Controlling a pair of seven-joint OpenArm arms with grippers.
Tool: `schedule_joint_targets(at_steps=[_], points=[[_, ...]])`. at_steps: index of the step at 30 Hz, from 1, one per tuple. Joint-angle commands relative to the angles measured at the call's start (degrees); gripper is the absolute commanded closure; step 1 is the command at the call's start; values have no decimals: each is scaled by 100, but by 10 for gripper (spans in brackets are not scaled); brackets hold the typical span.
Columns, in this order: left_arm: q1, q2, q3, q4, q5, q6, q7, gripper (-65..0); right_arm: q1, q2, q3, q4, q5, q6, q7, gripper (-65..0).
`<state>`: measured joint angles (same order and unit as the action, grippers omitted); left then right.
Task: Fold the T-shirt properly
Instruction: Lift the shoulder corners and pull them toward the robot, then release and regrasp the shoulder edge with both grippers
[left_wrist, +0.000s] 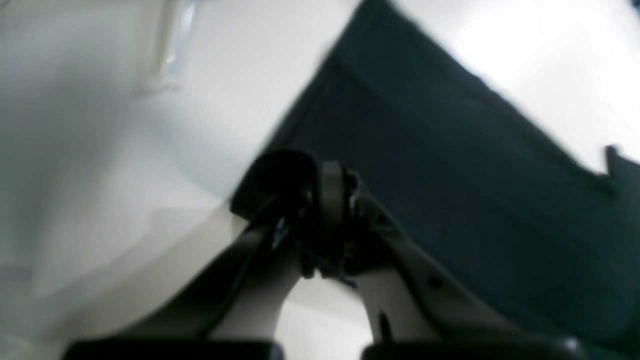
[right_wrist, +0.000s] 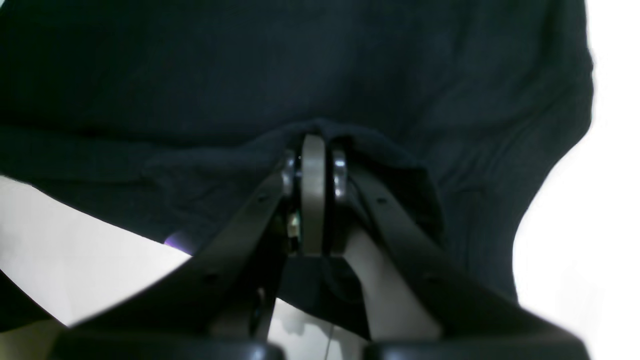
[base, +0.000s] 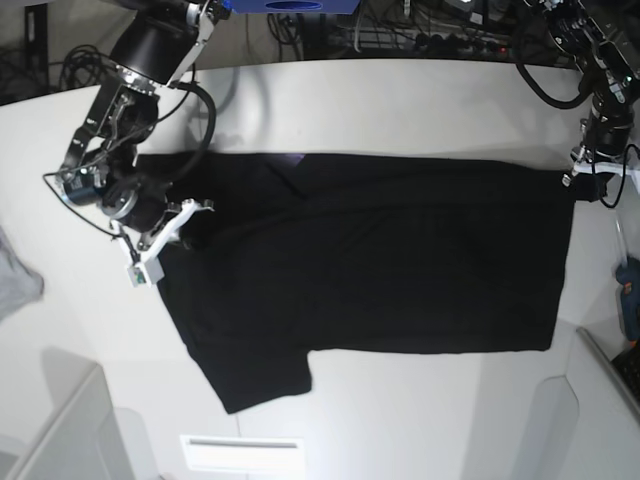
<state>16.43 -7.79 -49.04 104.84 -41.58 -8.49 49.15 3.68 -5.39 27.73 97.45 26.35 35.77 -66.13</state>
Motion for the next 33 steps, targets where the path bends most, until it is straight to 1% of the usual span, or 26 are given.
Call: schedule_joint_targets(at_steps=[1,10,12,15,17,29,31,32,33], points=[[-82,-87,-15,97,4,-17,-163,0,146,7,-17,88,104,-21,112,0],[-416,-96,-15,-501,110,-17,-154,0,304,-11,-17,-378,104,-21,182,0],[-495,-96,90,-519,295,-17,-154,0,304,-11,-17,-404,104,-21,261,0],[-583,-69,284,-536,804,-17,-154,0,313,-11,-17,-527,104,-21,270,0],[-627,-60,337,-536,963,-17,-154,0,313,-11,-17,-545,104,-21,270,0],[-689,-78,301,-721,980,-17,-154,0,304,-11,-17,-554,104,-30,261,0],[-689,-78,301,-721,980,-17,-163,0,304,-2,-17,-554,104,-30,261,-104],[-689,-78,301,-721,980,-17,-163,-23,295,-2,-8,-554,104,-30,270,-153],[-697,-87,301,-721,980,-17,-163,-79,295,-2,-8,-554,104,-30,270,-200]])
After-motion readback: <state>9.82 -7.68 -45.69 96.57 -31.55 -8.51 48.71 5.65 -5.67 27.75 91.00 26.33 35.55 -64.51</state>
